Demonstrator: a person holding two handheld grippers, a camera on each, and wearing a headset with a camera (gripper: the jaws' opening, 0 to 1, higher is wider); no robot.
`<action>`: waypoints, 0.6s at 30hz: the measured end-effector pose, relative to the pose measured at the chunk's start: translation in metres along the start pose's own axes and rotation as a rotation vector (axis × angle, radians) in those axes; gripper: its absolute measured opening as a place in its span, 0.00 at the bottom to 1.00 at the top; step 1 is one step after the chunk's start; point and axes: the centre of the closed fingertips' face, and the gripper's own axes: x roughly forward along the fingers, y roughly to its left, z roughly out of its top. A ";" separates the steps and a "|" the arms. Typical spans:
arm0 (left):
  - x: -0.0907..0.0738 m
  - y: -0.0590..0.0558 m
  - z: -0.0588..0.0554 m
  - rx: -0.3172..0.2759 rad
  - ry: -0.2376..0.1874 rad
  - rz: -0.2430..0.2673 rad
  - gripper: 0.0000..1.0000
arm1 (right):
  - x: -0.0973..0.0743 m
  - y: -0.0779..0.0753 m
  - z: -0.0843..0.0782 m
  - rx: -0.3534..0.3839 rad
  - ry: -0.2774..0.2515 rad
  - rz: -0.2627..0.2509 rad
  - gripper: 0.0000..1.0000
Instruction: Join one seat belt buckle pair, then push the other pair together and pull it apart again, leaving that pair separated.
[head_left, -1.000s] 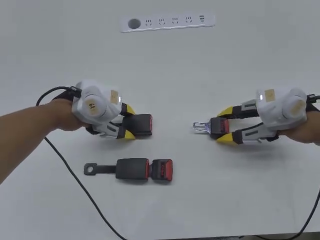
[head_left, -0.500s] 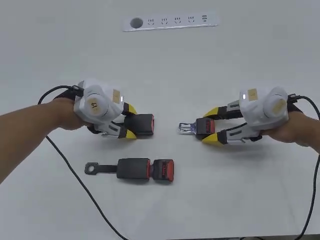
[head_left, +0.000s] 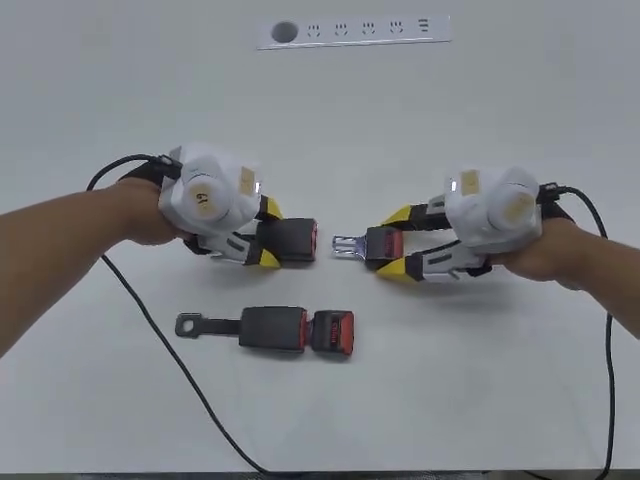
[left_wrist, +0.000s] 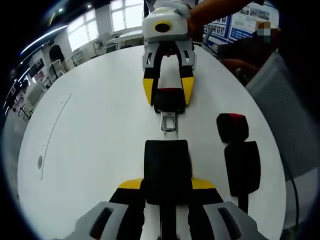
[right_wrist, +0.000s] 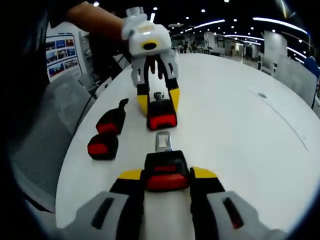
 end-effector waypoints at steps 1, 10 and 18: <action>0.000 0.000 0.000 0.000 0.005 0.000 0.34 | 0.002 0.000 0.001 0.001 -0.001 -0.002 0.36; 0.001 0.000 0.001 0.017 0.024 -0.005 0.34 | 0.013 0.001 0.014 -0.007 0.000 0.007 0.36; 0.001 0.001 0.000 0.024 0.039 -0.019 0.34 | 0.016 -0.002 0.019 -0.013 0.012 0.020 0.35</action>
